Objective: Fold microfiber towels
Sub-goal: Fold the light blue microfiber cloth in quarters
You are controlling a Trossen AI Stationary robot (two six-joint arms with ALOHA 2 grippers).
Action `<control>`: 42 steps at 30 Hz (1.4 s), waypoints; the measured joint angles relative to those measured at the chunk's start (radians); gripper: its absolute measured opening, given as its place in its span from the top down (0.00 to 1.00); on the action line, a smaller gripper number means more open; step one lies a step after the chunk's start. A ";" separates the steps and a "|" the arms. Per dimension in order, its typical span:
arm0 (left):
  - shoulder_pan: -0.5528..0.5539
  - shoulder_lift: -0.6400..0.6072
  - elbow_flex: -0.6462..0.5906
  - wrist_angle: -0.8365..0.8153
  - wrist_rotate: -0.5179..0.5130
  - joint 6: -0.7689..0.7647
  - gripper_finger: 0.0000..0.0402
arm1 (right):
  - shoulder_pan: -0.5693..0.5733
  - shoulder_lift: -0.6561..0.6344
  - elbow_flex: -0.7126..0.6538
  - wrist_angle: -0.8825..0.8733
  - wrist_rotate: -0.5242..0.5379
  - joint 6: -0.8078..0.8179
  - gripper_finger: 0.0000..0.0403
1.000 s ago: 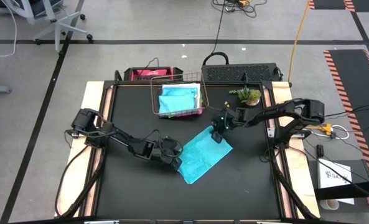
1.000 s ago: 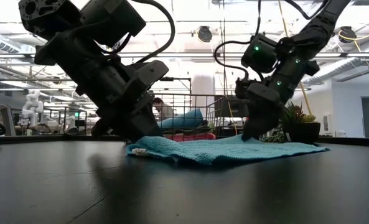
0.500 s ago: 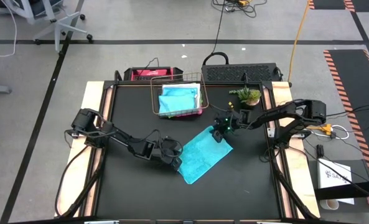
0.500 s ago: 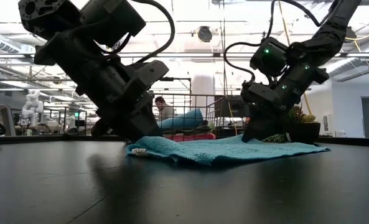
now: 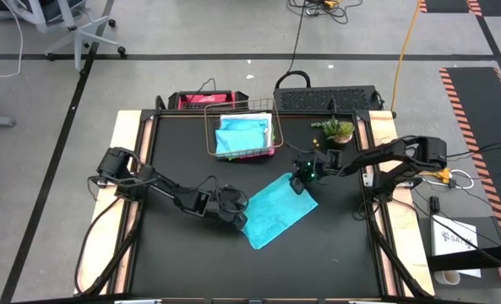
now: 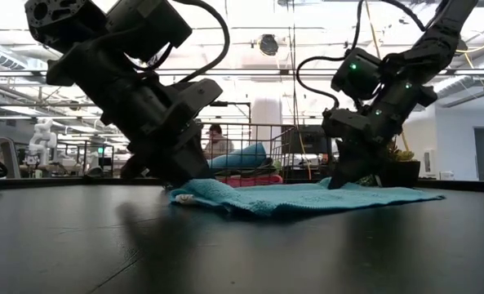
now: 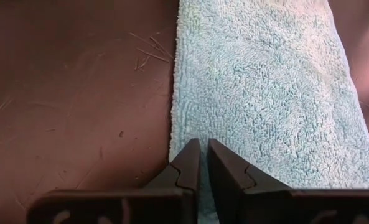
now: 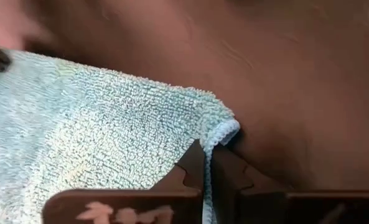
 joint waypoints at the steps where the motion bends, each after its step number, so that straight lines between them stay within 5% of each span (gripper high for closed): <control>1: 0.000 0.000 0.000 0.005 0.000 -0.002 0.92 | 0.004 -0.010 0.004 -0.022 0.007 0.001 1.00; 9: 0.000 0.000 0.000 0.101 0.006 0.032 0.92 | 0.087 -0.052 0.117 -0.327 0.139 -0.028 1.00; 26: 0.002 0.000 0.000 0.142 0.007 0.035 0.92 | 0.205 -0.053 0.389 -0.549 0.262 -0.033 1.00; 35: 0.002 0.000 0.000 0.321 0.044 0.108 0.92 | 0.235 -0.053 0.410 -0.725 0.324 -0.044 1.00; 42: -0.011 0.000 0.000 0.288 0.124 0.114 0.92 | 0.214 -0.053 0.409 -0.853 0.365 -0.062 1.00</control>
